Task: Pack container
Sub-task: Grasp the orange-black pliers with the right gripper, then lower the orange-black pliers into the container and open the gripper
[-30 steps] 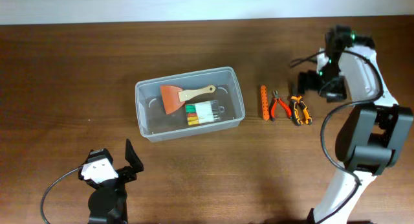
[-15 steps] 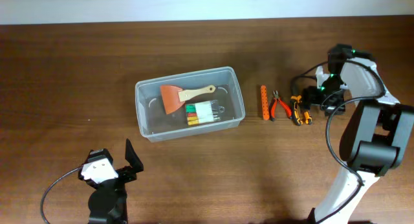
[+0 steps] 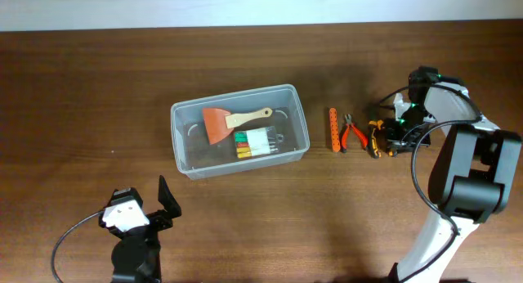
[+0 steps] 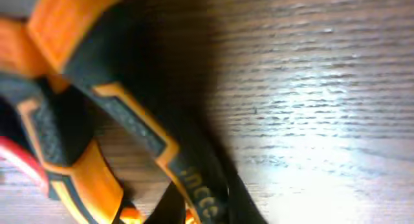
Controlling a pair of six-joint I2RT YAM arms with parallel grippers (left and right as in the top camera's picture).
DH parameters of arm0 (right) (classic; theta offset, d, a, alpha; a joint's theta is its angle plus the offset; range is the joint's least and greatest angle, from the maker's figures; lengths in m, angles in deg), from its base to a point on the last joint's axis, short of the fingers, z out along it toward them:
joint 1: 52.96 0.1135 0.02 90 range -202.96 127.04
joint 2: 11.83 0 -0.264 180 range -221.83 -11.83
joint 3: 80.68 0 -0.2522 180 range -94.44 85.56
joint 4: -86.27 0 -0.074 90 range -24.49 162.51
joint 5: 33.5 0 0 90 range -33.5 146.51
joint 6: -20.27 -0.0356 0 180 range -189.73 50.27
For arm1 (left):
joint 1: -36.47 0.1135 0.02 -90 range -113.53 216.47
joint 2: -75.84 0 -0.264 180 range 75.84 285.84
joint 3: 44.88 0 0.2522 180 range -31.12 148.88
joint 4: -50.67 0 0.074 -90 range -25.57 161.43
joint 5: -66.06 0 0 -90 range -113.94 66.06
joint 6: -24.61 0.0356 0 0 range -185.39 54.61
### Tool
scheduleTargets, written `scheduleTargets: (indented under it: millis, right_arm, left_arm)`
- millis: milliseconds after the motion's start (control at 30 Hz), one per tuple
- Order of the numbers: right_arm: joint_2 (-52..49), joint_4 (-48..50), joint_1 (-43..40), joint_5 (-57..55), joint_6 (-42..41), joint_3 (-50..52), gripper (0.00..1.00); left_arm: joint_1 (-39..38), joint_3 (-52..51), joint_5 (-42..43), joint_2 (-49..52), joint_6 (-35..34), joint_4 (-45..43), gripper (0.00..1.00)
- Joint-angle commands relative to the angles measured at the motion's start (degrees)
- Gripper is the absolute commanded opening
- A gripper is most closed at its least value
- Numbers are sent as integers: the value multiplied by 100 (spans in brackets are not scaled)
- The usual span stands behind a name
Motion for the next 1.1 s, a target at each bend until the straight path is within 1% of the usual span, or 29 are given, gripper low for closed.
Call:
scheduleTargets:
  millis: [0, 67, 167, 300, 400, 433, 467, 600, 700, 767, 933, 1067]
  right_arm:
    - [9, 37, 31, 46, -9, 98, 6]
    - [9, 33, 28, 44, -116, 98, 4]
    - [37, -22, 28, 44, -179, 17, 4]
    - [293, -352, 39, 103, -267, -601, 4]
    - [675, -828, 168, 496, -262, -1611, 4]
    - [850, -1080, 302, 726, -262, -2162, 4]
    - [914, -1167, 367, 804, -262, -2385, 4]
    - [1209, -1598, 1014, 1038, -87, -3602, 4]
    - [1274, -1803, 1810, 1034, 695, -4144, 4]
    - [1272, -1906, 2343, 1034, 1390, -4199, 4]
    - [1128, -2004, 3635, 1023, 3595, -3779, 4]
    - [881, -1904, 4168, 999, 5453, -3237, 4]
  left_arm:
    - [-24, -22, -22, -26, 50, 7, 99]
    - [-24, -22, -20, -26, 50, 7, 99]
    - [-24, -22, -22, -26, 50, 7, 99]
    - [-24, -22, -20, -26, 50, 7, 99]
    - [-24, -22, -22, -26, 50, 7, 99]
    - [-24, -22, -20, -26, 50, 7, 99]
    - [-24, -22, -20, -26, 50, 7, 99]
    - [-24, -22, -20, -26, 50, 7, 99]
    - [-24, -22, -22, -26, 50, 7, 99]
    - [-24, -22, -20, -26, 50, 7, 99]
    - [-24, -22, -20, -26, 50, 7, 99]
    - [-24, -22, -22, -26, 50, 7, 99]
